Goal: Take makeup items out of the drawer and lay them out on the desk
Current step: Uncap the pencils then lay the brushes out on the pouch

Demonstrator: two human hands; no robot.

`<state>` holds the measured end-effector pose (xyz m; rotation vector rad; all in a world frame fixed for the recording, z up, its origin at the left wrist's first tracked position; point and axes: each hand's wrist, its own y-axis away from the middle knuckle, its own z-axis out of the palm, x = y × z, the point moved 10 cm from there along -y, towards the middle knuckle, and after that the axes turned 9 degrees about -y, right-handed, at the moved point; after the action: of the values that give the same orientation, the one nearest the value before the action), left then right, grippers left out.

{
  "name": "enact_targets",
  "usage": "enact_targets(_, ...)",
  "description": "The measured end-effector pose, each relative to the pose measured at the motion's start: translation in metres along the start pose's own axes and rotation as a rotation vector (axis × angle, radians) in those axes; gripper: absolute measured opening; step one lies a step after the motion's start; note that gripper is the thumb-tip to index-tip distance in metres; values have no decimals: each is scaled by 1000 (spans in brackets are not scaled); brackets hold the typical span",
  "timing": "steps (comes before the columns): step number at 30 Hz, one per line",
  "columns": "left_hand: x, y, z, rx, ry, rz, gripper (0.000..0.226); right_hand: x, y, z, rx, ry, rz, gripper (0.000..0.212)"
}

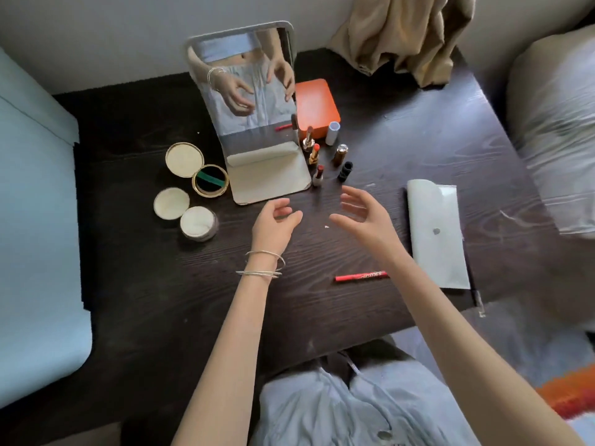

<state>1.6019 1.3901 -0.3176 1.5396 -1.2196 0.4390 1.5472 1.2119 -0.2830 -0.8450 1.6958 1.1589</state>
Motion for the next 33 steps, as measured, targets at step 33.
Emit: enact_targets(33,32,71,299,-302,-320,-76,38,163,23,-266,186,425,317,38)
